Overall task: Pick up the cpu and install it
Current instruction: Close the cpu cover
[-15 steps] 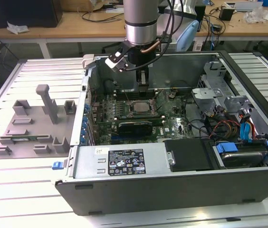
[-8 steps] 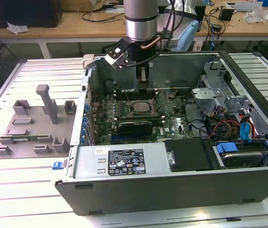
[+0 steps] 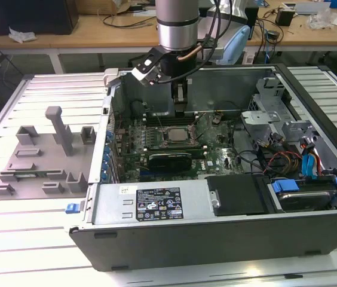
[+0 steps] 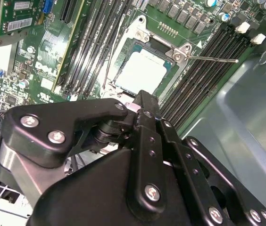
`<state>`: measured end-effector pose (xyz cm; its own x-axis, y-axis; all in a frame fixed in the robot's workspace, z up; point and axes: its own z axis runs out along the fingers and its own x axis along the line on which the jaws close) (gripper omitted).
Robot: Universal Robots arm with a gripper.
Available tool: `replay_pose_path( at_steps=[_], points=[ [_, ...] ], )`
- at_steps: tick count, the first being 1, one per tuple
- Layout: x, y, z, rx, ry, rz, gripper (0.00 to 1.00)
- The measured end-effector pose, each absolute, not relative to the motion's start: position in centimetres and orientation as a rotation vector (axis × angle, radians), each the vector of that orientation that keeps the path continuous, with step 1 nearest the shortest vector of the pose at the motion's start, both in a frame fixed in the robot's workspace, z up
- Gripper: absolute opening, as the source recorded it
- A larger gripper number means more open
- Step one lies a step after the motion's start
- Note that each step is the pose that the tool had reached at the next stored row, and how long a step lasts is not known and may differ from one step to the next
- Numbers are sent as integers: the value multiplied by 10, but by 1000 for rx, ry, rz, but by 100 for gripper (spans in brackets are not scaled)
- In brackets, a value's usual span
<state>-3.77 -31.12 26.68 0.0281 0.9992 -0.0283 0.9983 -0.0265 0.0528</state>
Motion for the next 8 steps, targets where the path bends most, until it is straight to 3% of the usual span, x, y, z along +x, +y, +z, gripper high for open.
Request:
replay_pose_path(
  at_steps=[8],
  points=[
    [-38,-311,287,2210,2151,26,11]
  ],
)
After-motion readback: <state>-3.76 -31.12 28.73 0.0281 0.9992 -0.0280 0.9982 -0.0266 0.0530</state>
